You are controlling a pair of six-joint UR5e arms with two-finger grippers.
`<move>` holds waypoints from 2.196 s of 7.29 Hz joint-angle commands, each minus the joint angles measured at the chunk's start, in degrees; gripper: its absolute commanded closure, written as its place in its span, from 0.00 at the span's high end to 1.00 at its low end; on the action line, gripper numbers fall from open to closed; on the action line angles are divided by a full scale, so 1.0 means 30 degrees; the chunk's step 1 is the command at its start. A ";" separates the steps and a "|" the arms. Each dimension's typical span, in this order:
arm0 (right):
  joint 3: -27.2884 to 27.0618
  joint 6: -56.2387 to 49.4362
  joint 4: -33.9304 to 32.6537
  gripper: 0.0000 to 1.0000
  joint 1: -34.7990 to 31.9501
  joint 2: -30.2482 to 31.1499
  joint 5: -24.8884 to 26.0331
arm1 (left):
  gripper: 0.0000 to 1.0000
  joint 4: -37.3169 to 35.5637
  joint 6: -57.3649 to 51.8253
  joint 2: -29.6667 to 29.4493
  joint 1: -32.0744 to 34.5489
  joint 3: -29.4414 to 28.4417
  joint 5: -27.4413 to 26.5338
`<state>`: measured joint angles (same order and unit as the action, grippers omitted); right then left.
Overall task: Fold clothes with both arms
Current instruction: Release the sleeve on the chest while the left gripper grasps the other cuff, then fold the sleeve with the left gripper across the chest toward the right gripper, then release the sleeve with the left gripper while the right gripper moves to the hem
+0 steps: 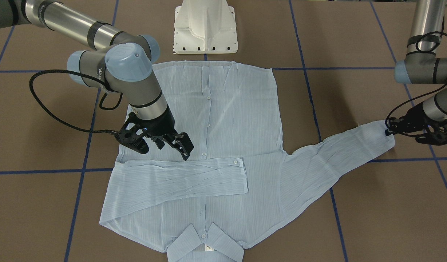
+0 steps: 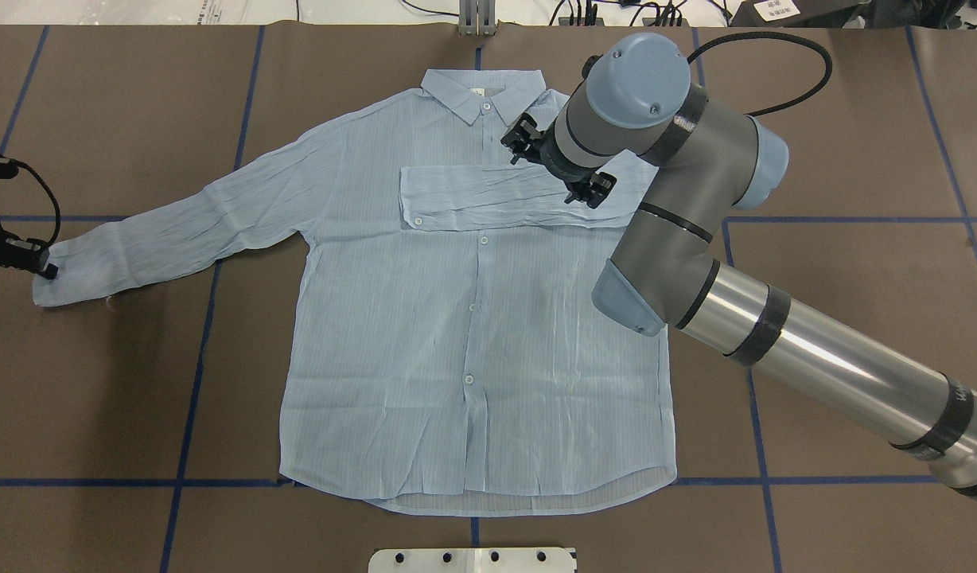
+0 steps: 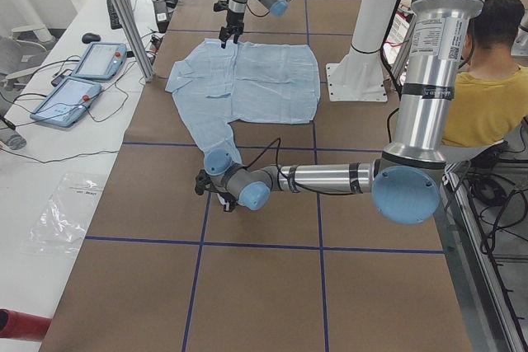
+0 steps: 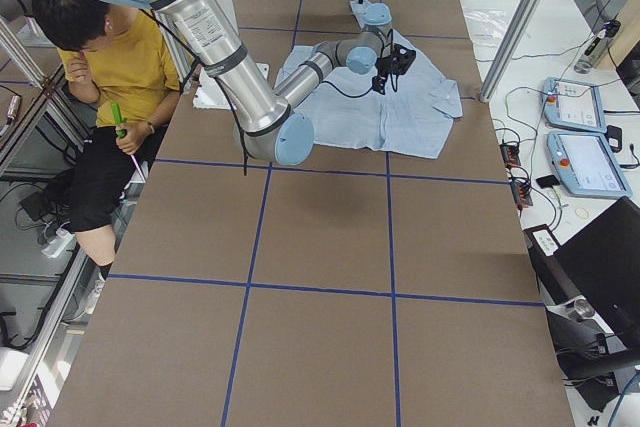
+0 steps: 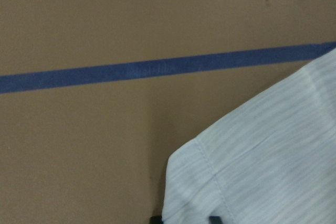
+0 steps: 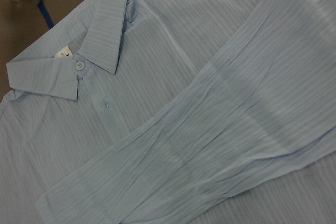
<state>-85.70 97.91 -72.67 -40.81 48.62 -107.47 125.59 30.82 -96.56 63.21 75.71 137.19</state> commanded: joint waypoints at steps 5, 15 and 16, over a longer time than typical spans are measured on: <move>-0.3212 -0.2013 0.0140 0.99 -0.1365 0.3824 -0.0593 | 0.00 -0.0058 1.2755 -0.6410 -0.2421 0.2621 0.1439; -0.4362 -0.4250 0.0258 1.00 -0.3068 0.6822 -0.1941 | 0.98 0.2931 2.1279 -1.6972 -0.9701 -0.3091 -0.8347; -0.4421 -0.4103 0.0258 1.00 -0.2894 0.6793 -0.1912 | 0.98 0.2872 2.1338 -1.7003 -0.9701 -0.2771 -0.8318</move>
<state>-98.77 85.10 -71.89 -49.89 69.04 -113.31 134.28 94.62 -147.15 34.19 66.63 112.38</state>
